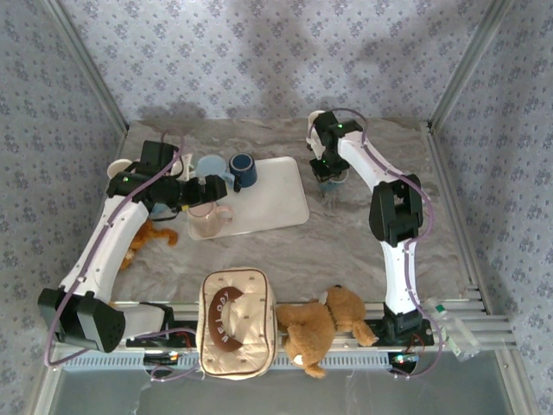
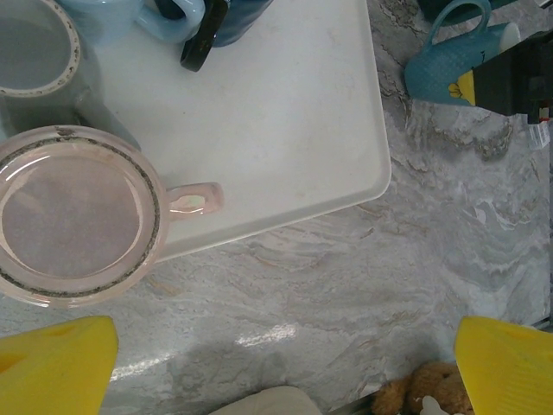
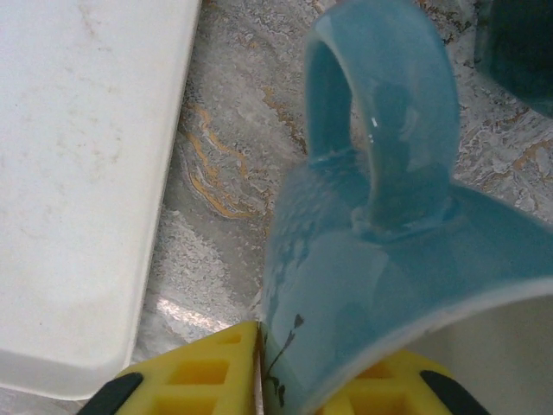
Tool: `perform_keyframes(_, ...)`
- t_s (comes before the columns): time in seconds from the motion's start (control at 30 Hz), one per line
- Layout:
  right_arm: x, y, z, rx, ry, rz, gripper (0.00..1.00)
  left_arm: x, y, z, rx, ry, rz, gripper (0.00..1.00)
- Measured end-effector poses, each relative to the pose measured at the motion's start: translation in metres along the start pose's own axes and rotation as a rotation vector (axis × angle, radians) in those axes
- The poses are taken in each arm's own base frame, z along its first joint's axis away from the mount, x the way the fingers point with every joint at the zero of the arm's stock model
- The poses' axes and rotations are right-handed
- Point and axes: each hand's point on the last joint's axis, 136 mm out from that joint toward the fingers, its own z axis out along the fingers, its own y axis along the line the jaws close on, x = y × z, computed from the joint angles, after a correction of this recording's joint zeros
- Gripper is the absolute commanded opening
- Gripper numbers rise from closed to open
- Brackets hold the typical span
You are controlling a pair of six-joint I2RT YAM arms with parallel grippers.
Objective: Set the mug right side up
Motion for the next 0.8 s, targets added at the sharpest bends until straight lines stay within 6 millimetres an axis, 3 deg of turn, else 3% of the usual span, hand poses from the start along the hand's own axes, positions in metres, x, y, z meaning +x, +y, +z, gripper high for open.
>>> perform_keyframes(0.53,-0.009,0.001,-0.012,-0.003,-0.051,-0.007,0.47,0.002,0.001,0.001,-0.003,0.011,-0.010,0.99)
perform_keyframes(0.67,-0.004,0.006,-0.037,-0.027,-0.111,0.003,0.53,0.007,0.007,0.001,-0.035,0.028,-0.004,0.99)
perform_keyframes(0.8,0.003,0.015,-0.083,-0.078,-0.249,0.032,0.58,0.011,0.013,-0.004,-0.078,0.042,0.010,0.99)
